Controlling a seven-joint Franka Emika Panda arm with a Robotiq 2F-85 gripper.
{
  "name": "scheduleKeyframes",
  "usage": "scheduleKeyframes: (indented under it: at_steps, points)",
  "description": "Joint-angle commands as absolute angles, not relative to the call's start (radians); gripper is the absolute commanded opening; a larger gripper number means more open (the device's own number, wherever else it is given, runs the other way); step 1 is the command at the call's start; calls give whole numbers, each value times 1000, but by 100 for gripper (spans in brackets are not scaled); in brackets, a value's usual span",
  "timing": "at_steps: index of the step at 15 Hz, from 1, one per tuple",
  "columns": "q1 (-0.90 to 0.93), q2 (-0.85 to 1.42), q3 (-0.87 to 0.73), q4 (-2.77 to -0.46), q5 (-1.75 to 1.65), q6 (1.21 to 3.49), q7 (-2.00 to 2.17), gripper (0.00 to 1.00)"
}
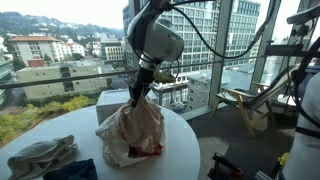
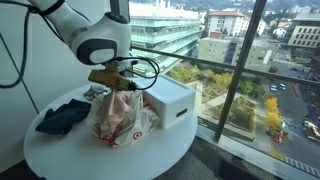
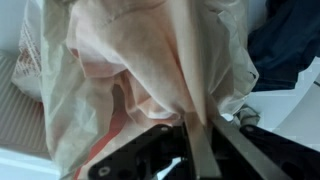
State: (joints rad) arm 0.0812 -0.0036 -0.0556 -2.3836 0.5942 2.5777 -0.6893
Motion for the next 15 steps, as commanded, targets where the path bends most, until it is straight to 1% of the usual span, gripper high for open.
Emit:
scheduleKeyframes:
  at_steps: [1, 3, 5, 7, 10, 14, 15]
  points:
    - [40, 131, -32, -2265, 546, 2489, -650, 2]
    - [28, 206, -16, -2205, 482, 2468, -607, 2]
    - [32, 271, -4, -2160, 361, 2540, -550, 2]
    - [36, 326, -5, -2108, 223, 2566, -464, 2]
    - [12, 404, 23, -2027, 156, 2466, -386, 2]
    - [-41, 450, 100, -1986, 228, 2285, -420, 2]
    - [-40, 461, 107, -1990, 220, 2274, -420, 2]
